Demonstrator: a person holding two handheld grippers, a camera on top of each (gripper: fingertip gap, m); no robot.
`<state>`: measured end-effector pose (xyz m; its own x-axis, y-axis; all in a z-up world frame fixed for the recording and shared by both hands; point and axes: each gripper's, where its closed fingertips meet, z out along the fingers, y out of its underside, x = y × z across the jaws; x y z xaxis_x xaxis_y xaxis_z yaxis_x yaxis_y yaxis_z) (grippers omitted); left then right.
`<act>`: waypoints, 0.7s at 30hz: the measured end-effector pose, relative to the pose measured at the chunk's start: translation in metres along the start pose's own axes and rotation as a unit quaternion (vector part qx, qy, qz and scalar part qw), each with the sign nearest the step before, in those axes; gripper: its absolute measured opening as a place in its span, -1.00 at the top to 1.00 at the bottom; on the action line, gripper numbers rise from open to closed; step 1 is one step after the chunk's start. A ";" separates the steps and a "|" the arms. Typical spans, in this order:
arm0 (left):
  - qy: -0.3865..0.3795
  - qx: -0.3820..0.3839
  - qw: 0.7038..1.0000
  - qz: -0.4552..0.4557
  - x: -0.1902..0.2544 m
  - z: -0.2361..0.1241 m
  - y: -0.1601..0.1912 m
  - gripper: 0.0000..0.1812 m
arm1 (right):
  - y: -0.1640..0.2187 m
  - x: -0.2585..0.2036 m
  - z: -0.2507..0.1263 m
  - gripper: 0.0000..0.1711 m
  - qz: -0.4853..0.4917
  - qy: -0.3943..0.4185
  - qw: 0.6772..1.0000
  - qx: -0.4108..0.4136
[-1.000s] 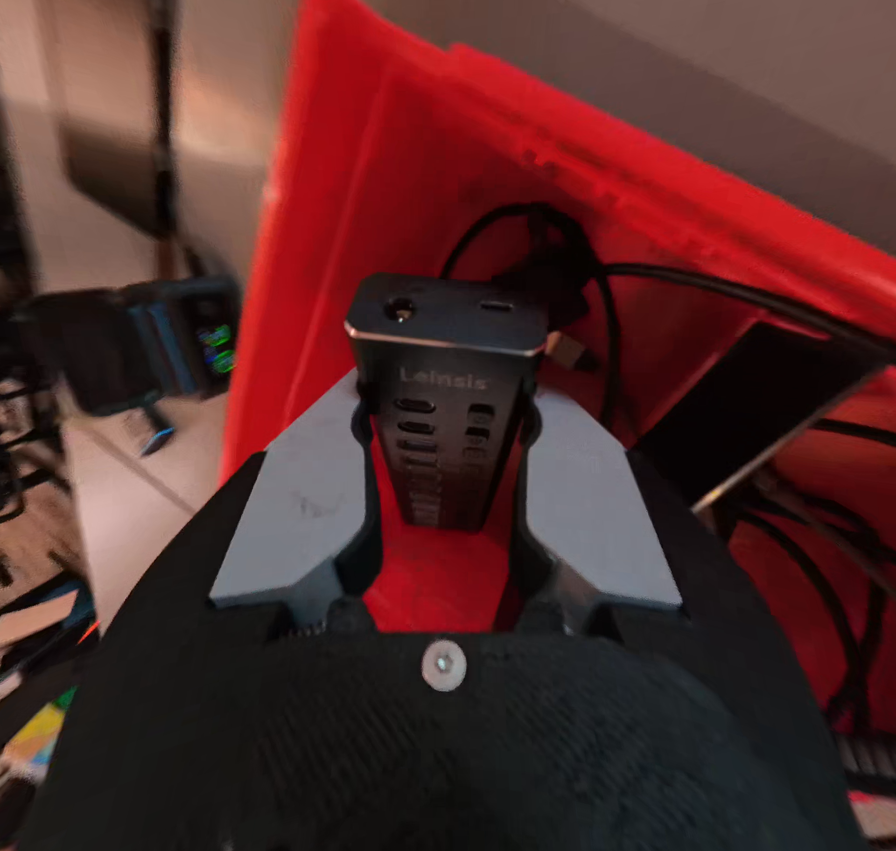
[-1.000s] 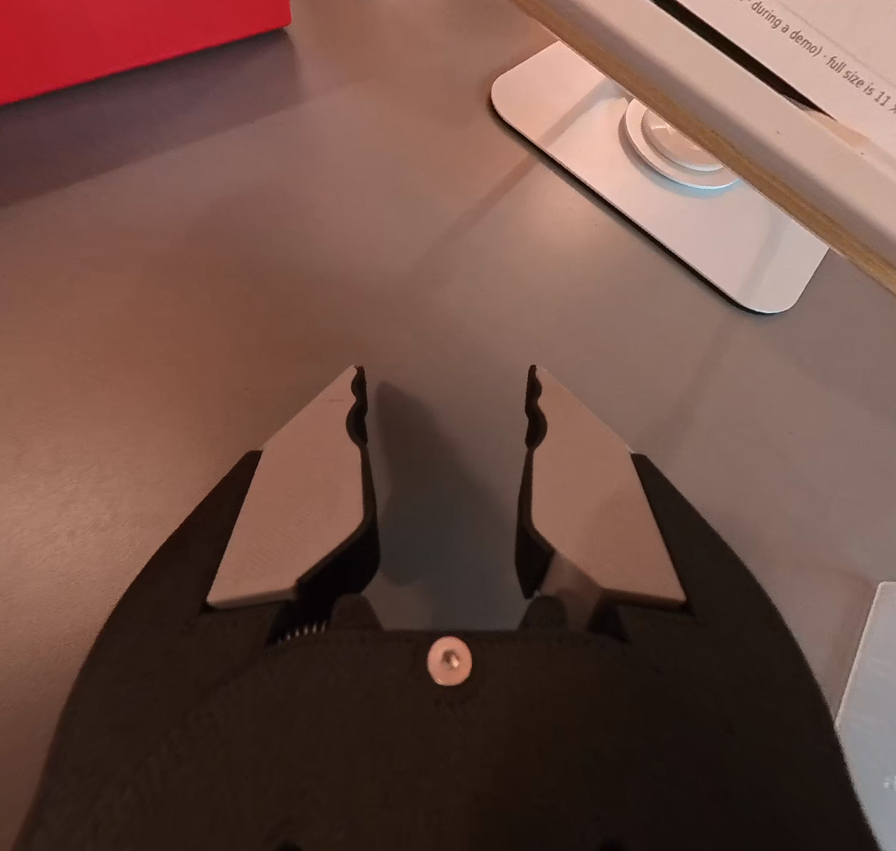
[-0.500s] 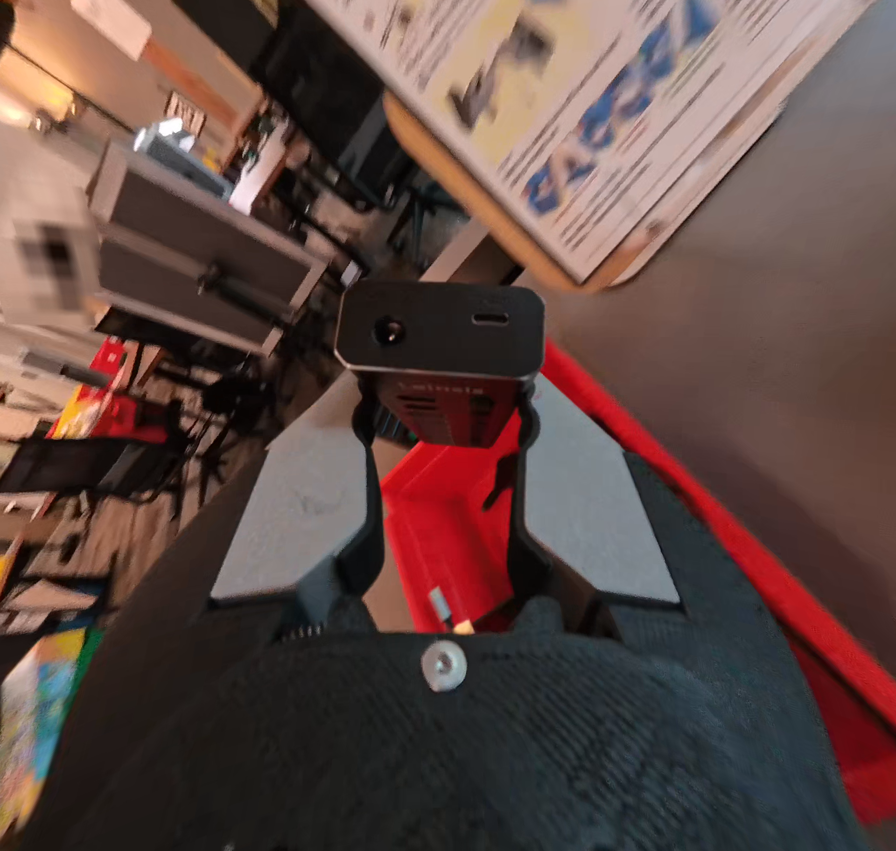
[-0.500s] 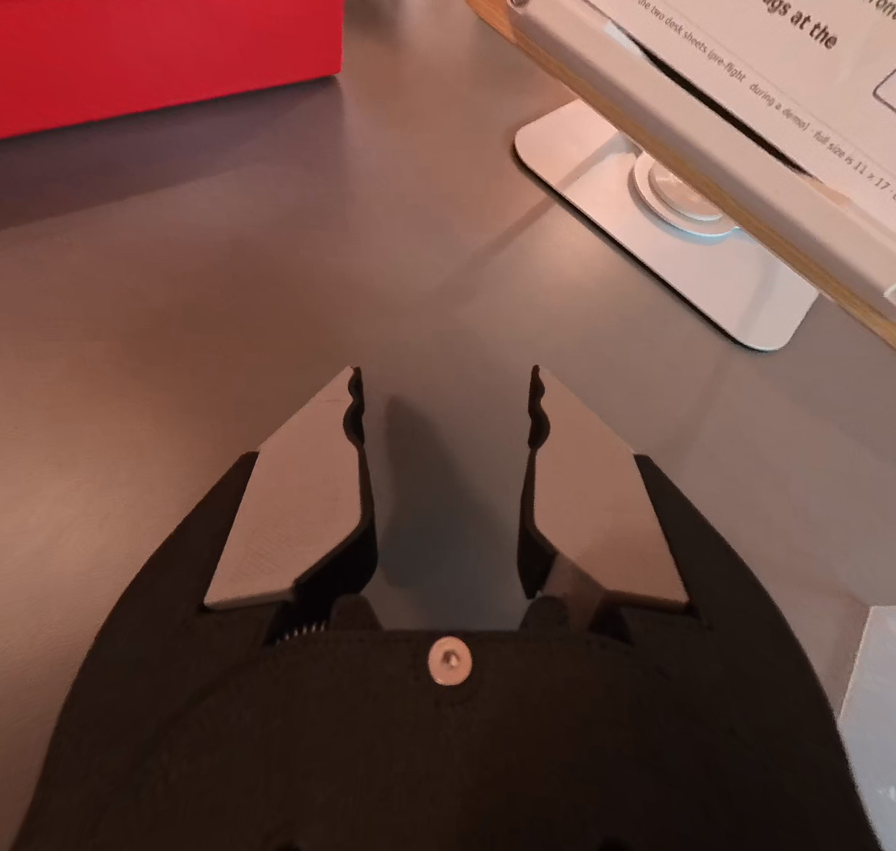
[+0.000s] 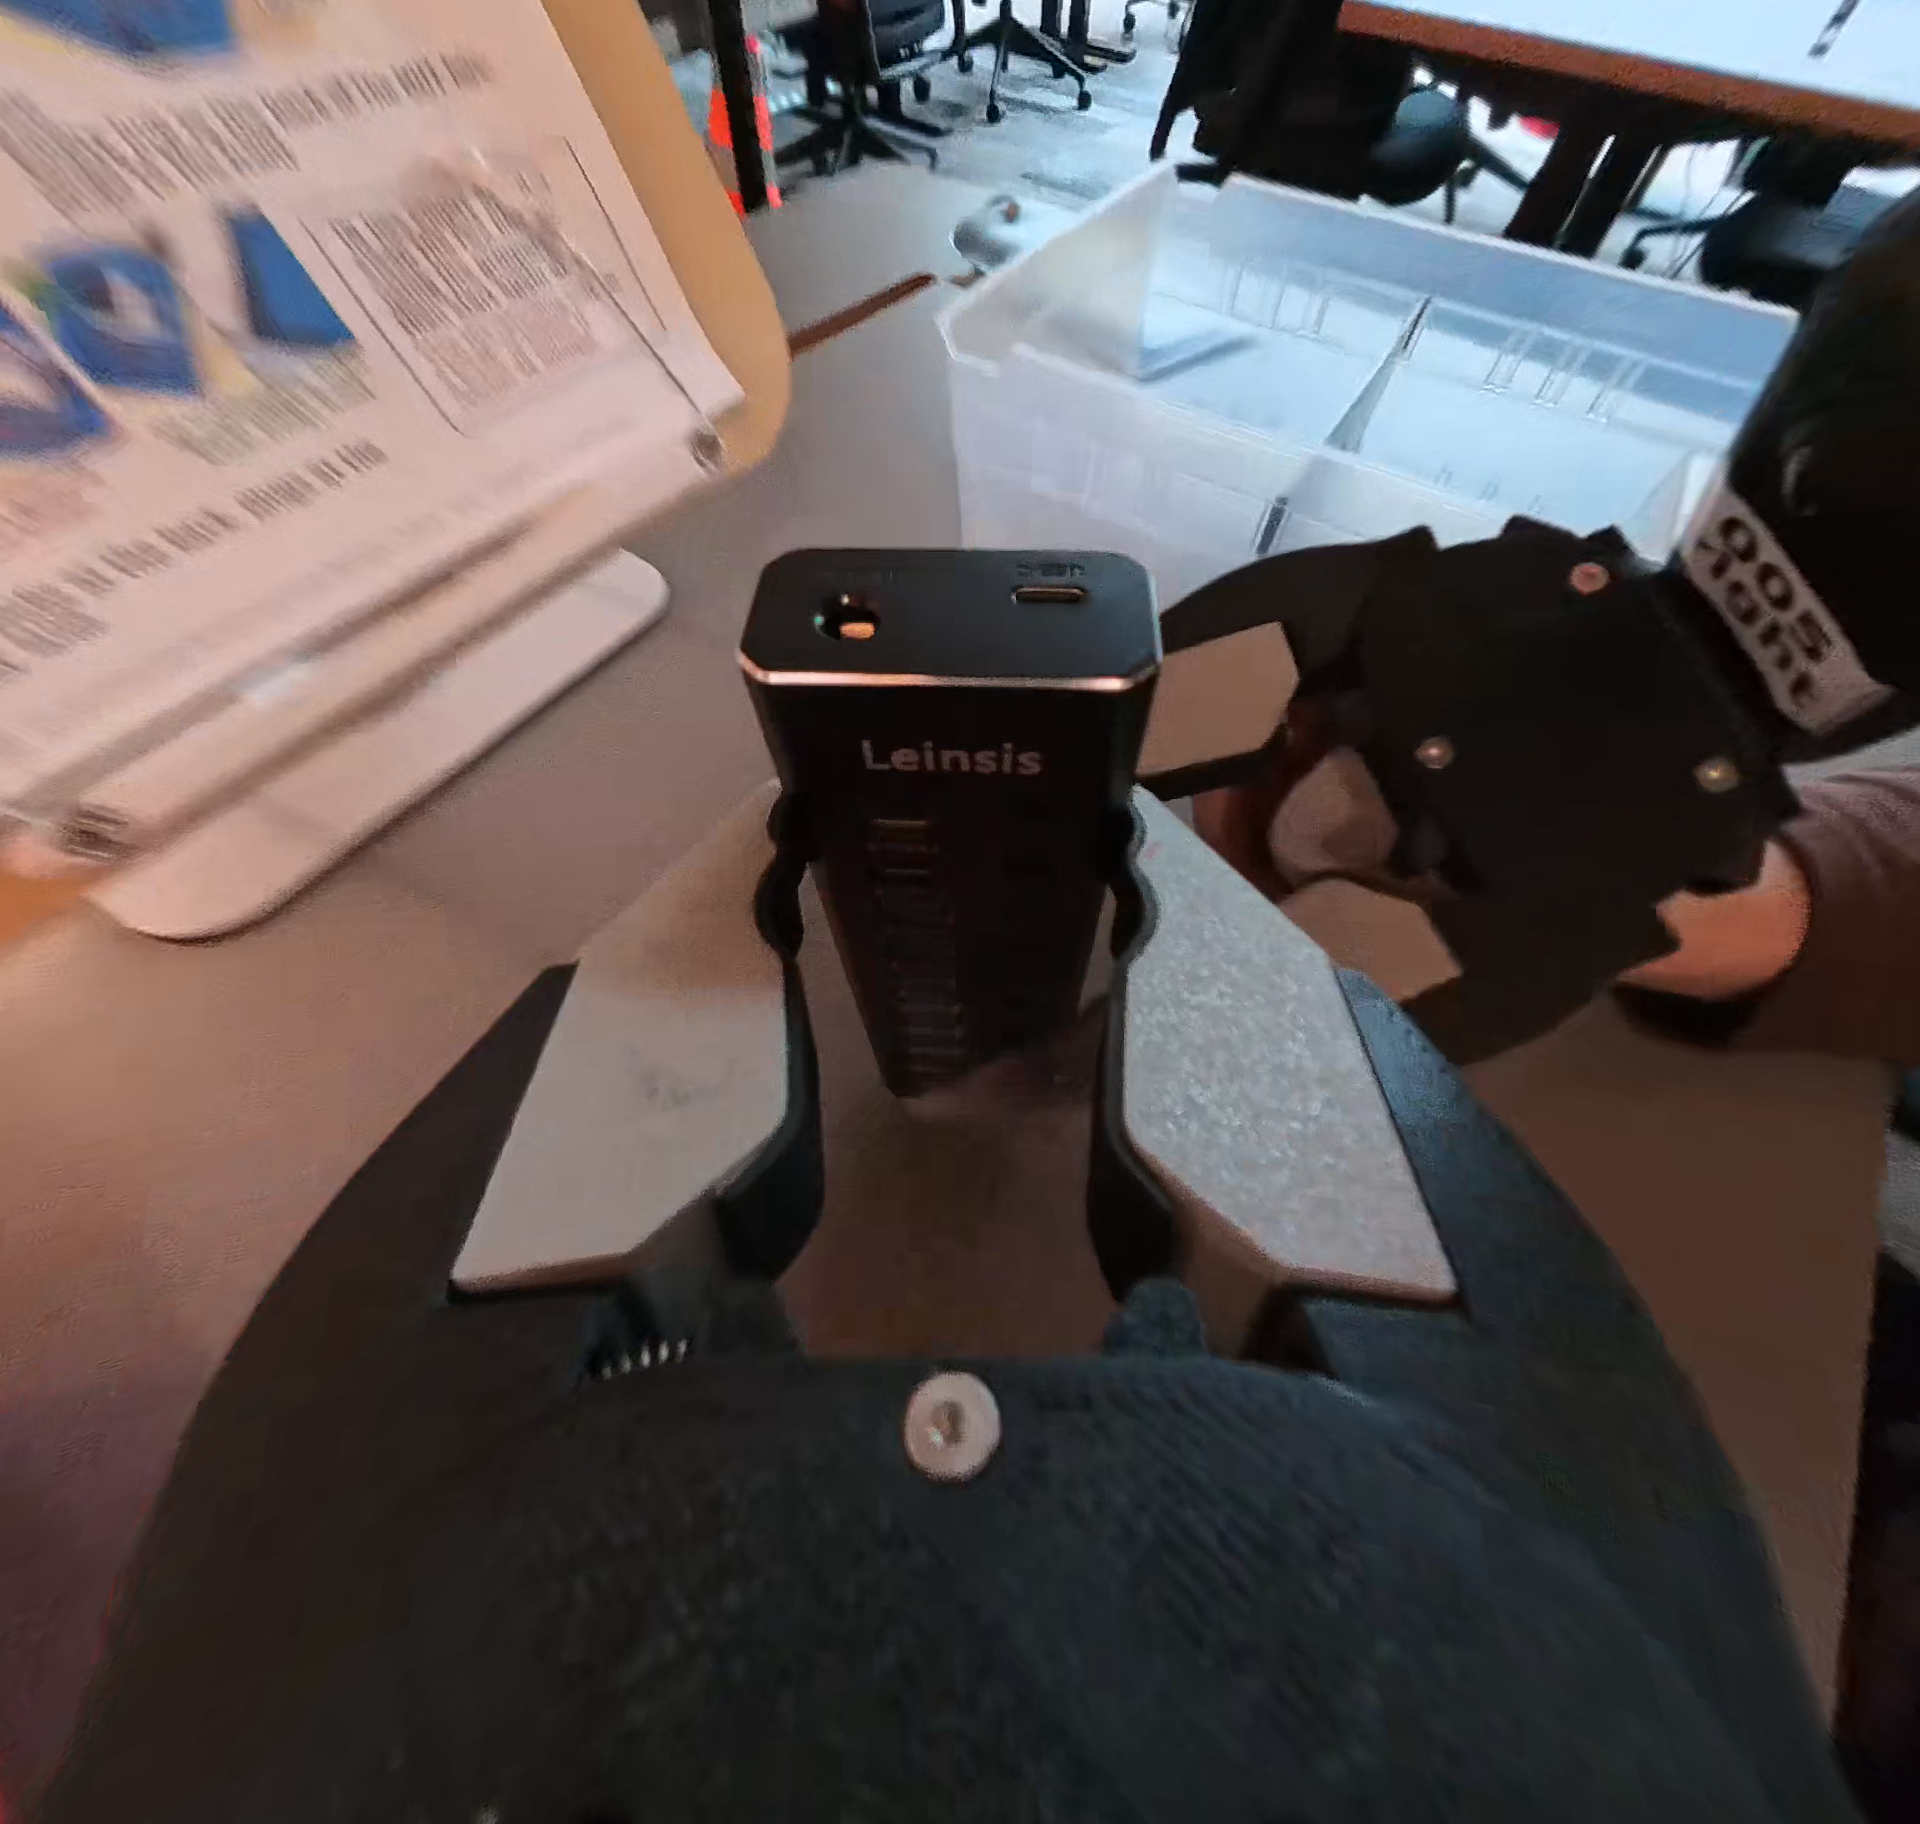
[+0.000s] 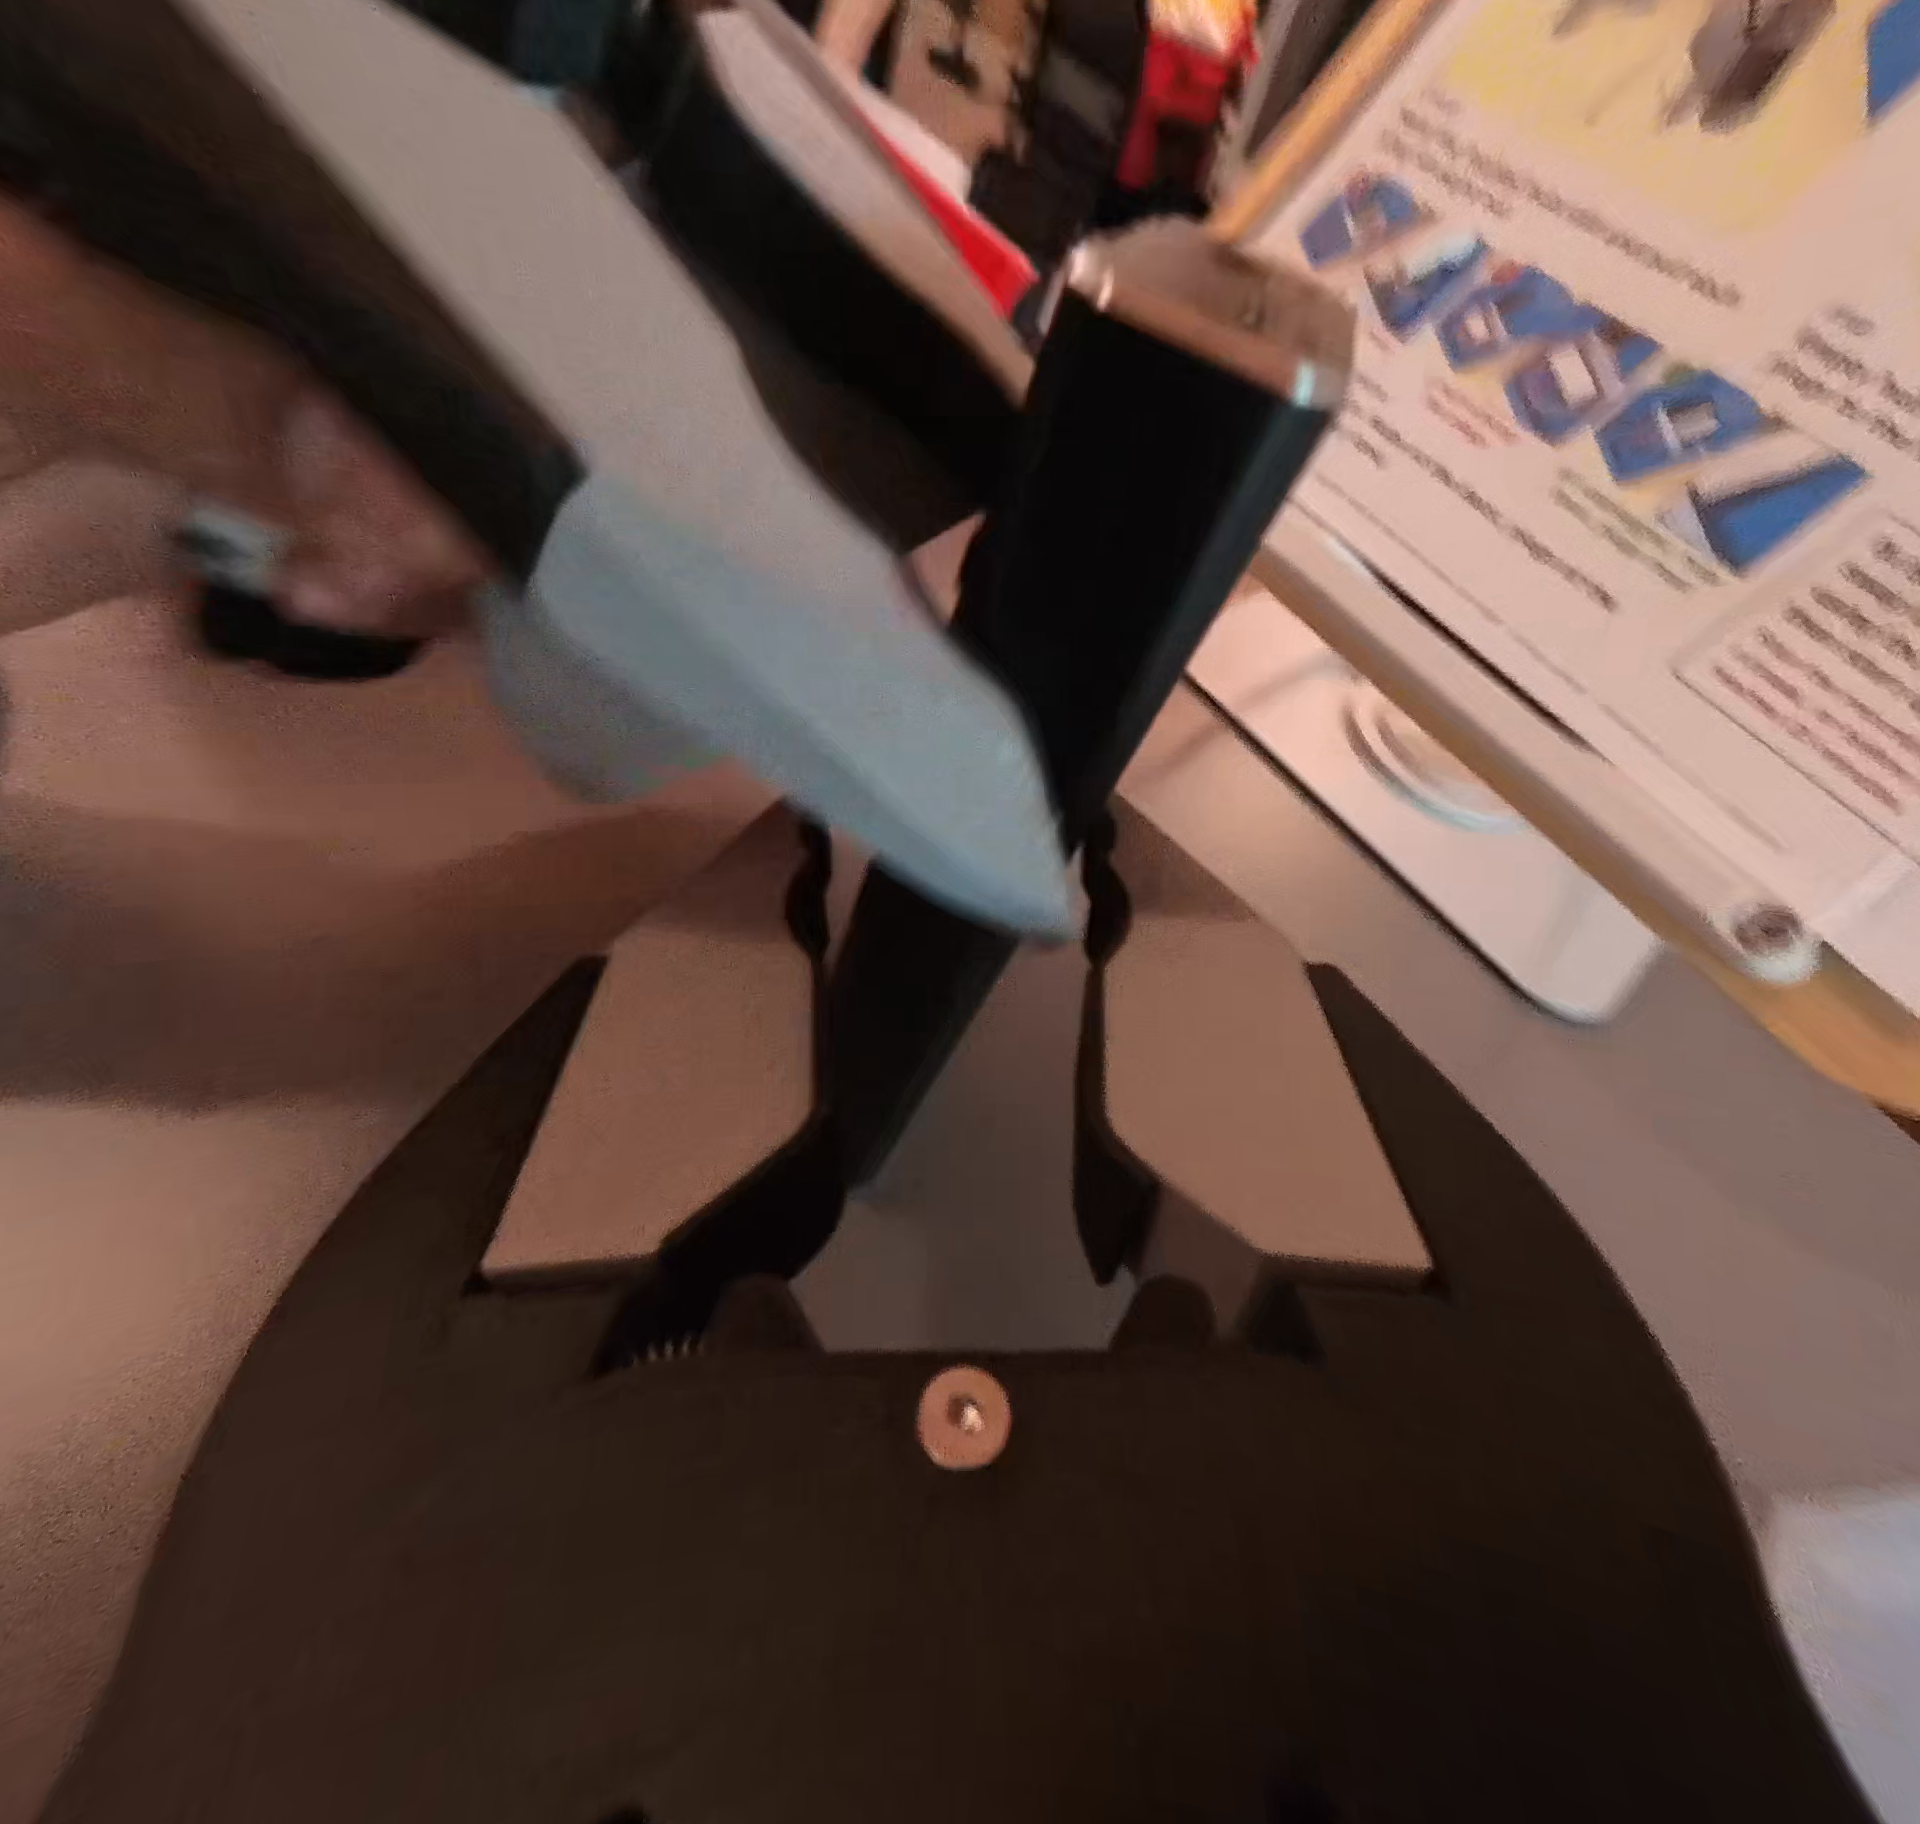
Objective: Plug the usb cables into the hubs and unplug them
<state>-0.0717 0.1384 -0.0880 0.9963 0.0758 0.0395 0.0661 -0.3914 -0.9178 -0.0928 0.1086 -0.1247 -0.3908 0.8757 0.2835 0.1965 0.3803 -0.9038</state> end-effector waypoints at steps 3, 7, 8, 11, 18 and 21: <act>0.007 0.048 0.999 -0.016 0.004 0.017 -0.002 0.38 | 0.014 0.014 0.002 0.57 0.022 -0.010 0.999 -0.037; 0.007 0.054 0.997 0.050 -0.002 0.015 -0.001 0.37 | 0.019 0.017 0.001 0.67 0.082 -0.078 0.993 -0.038; 0.000 0.042 0.997 0.058 -0.008 0.015 0.005 0.32 | 0.020 0.018 0.001 0.66 0.085 -0.083 0.992 -0.034; 0.055 0.051 0.997 0.020 -0.004 0.009 0.009 0.25 | 0.018 0.016 0.002 0.67 0.068 -0.095 0.993 -0.024; 0.153 0.025 0.988 -0.017 -0.002 -0.001 0.034 0.46 | 0.017 0.000 -0.003 0.69 0.000 -0.141 0.990 -0.020; 0.125 0.004 0.992 0.025 -0.011 -0.002 0.044 0.48 | 0.018 -0.005 -0.008 0.70 0.007 -0.165 0.986 -0.023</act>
<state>-0.0799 0.1186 -0.1277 0.9807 -0.1739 0.0888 0.0161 -0.3810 -0.9244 -0.0800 0.1137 -0.1400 -0.6583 0.7388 0.1443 0.2417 0.3890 -0.8890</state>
